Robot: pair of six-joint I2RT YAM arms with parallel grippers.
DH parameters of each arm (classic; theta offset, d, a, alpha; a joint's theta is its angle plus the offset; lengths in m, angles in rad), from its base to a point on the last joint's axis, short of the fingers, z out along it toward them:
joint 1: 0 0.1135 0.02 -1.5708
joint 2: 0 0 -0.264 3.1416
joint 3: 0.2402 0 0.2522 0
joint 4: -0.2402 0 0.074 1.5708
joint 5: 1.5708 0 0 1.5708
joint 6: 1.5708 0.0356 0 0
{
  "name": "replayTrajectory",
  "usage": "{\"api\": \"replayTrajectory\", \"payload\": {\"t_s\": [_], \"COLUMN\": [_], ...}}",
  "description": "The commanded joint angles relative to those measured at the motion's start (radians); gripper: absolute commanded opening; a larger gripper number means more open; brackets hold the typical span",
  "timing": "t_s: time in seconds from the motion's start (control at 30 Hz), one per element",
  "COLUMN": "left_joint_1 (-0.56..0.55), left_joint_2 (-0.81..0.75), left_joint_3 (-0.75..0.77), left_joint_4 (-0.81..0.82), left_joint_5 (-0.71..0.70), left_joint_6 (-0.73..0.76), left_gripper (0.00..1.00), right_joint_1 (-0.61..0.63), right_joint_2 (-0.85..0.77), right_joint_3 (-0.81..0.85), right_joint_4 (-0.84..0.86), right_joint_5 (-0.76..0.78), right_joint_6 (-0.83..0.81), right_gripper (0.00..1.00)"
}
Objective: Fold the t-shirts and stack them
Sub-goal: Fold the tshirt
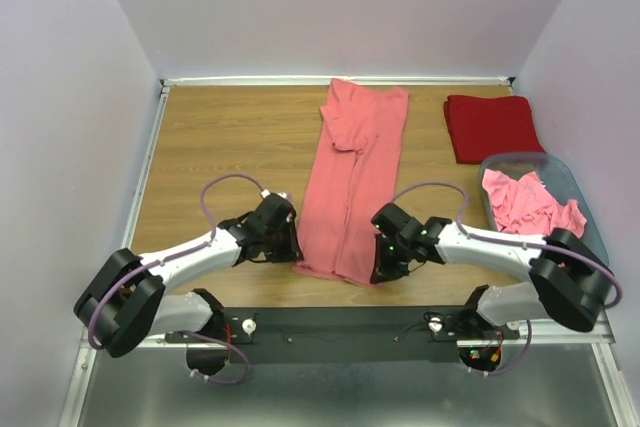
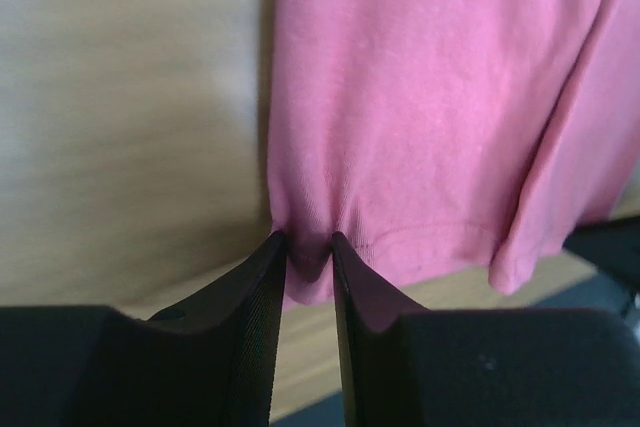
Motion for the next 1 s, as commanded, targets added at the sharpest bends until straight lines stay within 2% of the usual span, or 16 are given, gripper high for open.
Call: {"api": "replayTrajectory", "payload": {"t_s": [0.0, 0.03, 0.2, 0.3, 0.37, 0.4, 0.43, 0.5, 0.6, 0.83, 0.97], "left_joint_1": [-0.102, -0.131, -0.197, -0.220, -0.240, -0.246, -0.255, -0.269, -0.277, -0.300, -0.315], "left_joint_2": [-0.045, -0.060, -0.131, -0.180, -0.206, -0.209, -0.212, -0.205, -0.166, -0.058, -0.005], "left_joint_3": [-0.037, -0.055, -0.060, -0.005, 0.043, 0.055, 0.072, 0.078, 0.070, 0.070, 0.081], "left_joint_4": [-0.090, -0.095, -0.158, -0.224, -0.260, -0.267, -0.270, -0.271, -0.259, -0.207, -0.190], "left_joint_5": [0.044, 0.055, 0.055, 0.024, -0.003, -0.008, -0.013, -0.020, -0.042, -0.066, -0.076], "left_joint_6": [-0.110, -0.137, -0.233, -0.268, -0.297, -0.297, -0.314, -0.325, -0.329, -0.311, -0.302], "left_gripper": [0.33, 0.33, 0.34, 0.45, 0.64, 0.64, 0.70, 0.74, 0.73, 0.60, 0.59], "right_joint_1": [0.006, 0.006, 0.006, 0.006, 0.004, 0.006, 0.006, 0.006, 0.006, 0.006, 0.006], "right_joint_2": [-0.115, -0.179, -0.271, -0.282, -0.273, -0.268, -0.267, -0.267, -0.259, -0.216, -0.201], "right_joint_3": [-0.085, -0.090, -0.060, -0.003, 0.057, 0.071, 0.082, 0.083, 0.062, 0.034, 0.002], "right_joint_4": [-0.216, -0.275, -0.405, -0.435, -0.466, -0.475, -0.480, -0.480, -0.480, -0.433, -0.383], "right_joint_5": [0.098, 0.115, 0.147, 0.202, 0.222, 0.224, 0.224, 0.225, 0.222, 0.213, 0.192], "right_joint_6": [0.111, 0.114, 0.077, 0.056, 0.034, 0.033, 0.036, 0.053, 0.082, 0.099, 0.111], "right_gripper": [0.18, 0.19, 0.23, 0.27, 0.33, 0.36, 0.39, 0.45, 0.45, 0.45, 0.43]}}
